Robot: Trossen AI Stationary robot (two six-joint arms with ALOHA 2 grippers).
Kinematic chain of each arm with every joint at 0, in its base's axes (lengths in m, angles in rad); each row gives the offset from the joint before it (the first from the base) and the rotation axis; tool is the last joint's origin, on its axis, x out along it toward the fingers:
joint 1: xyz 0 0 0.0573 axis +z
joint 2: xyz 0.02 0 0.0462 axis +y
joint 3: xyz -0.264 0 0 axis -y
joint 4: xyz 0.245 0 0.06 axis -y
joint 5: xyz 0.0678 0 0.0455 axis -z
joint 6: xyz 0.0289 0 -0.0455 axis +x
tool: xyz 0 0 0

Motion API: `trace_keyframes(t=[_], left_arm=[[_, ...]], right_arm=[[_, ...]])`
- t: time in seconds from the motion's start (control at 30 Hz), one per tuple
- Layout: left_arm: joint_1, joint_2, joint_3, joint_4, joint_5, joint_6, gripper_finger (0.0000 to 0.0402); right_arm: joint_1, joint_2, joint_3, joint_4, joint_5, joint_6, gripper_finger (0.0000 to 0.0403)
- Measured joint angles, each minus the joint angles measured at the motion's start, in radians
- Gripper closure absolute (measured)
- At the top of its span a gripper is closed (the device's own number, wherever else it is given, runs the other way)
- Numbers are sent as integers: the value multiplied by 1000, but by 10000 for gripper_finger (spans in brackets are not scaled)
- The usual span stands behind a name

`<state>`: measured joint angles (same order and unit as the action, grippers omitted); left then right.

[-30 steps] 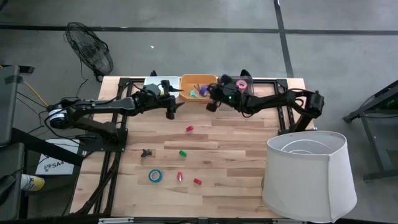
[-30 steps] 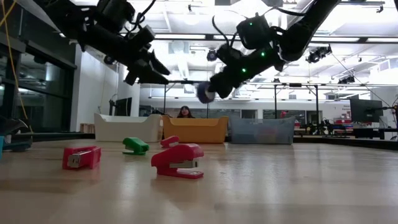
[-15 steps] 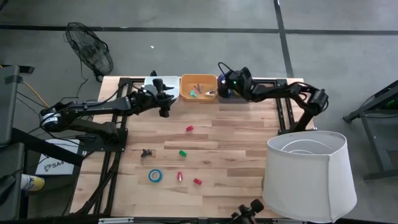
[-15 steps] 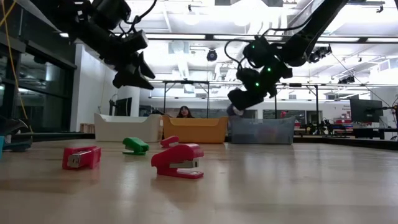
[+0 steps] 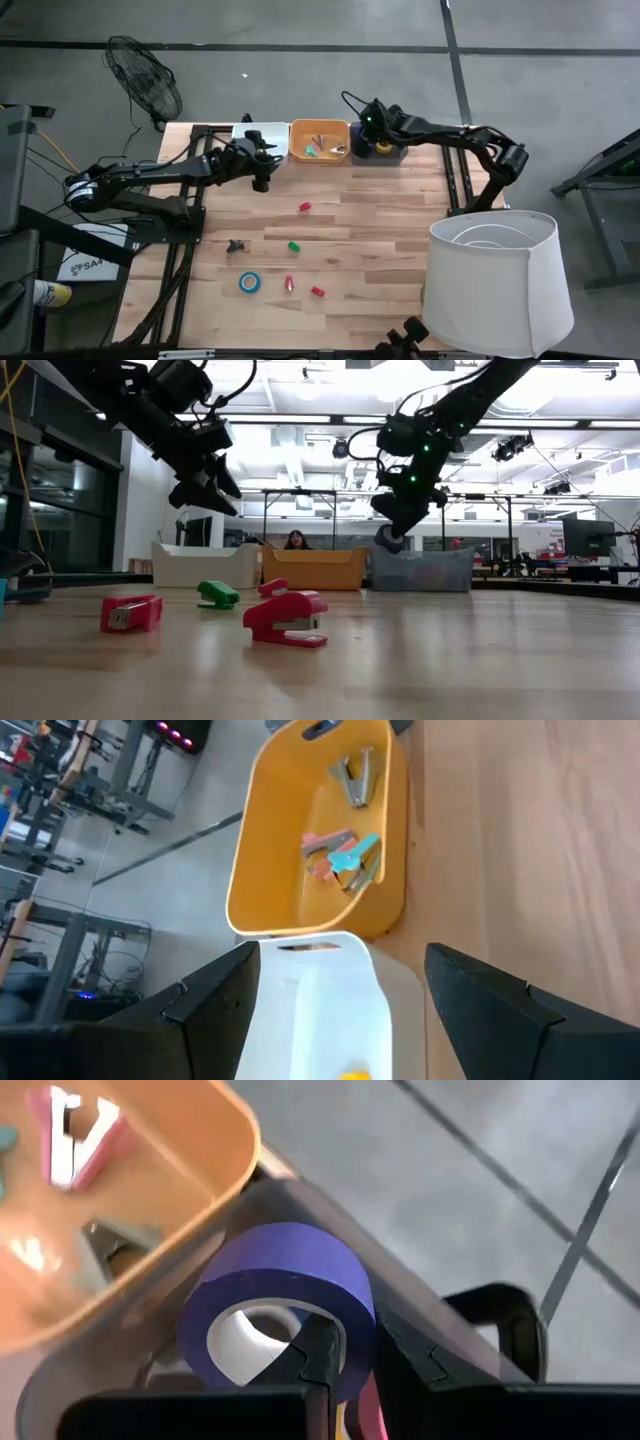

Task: Pick and place Stapler, Stapler remover, tape
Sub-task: Put the purple tape into the gray bin

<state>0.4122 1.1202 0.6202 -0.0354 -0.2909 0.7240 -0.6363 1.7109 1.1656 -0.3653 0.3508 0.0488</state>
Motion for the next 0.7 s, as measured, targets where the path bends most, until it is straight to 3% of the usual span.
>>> trace_keyframes(t=[0.4, 0.7], left_arm=[[0, 0, 0, -57, 0, -27, 121], [0, 0, 0, -80, 1, -49, 121]], right_arm=[[-77, 33, 19, -97, -172, 6, 370], [-80, 68, 19, -70, -207, -7, 370]])
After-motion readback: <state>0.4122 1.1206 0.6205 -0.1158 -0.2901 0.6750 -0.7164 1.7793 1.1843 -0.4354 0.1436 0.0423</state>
